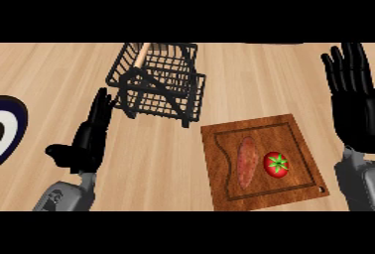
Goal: Pick the sweet potato from the cutting board and place it in the tiered basket
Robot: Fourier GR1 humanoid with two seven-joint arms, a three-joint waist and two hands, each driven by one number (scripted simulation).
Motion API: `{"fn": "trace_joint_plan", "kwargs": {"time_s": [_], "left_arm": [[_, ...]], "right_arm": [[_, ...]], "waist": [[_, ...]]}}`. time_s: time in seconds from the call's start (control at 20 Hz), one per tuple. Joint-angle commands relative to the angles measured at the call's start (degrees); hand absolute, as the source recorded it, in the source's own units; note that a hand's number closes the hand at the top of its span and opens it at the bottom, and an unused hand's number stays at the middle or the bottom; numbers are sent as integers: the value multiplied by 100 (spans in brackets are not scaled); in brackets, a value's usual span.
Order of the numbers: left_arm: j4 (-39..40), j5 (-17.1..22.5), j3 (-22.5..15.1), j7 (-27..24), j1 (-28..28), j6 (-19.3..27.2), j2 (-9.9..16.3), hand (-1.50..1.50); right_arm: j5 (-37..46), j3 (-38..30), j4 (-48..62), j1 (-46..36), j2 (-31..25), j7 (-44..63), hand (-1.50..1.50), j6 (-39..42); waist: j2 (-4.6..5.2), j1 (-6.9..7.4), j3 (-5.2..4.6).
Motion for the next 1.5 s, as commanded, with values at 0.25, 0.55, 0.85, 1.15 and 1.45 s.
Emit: {"fn": "trace_joint_plan", "kwargs": {"time_s": [0.25,0.55,0.85,1.15,1.45], "left_arm": [[650,-425,-71,474,1122,473,337,0],[674,-308,-80,502,1242,373,272,0],[782,-438,-208,538,1177,351,111,0],[577,-443,-188,578,1148,238,266,0],[449,-555,-314,726,1007,361,125,0]], "right_arm": [[1530,-719,-303,742,-453,1152,150,-2045],[1776,-1438,-576,1995,1208,1345,-150,-4403],[3079,270,-2539,3563,1564,2461,-150,-4389],[3835,955,-2723,4355,620,4269,-150,-3080],[5216,1459,-3248,4609,26,6021,-150,-2079]], "waist": [[43,-297,37],[11,-490,45],[65,-231,34],[134,-58,0],[168,82,-8]]}}
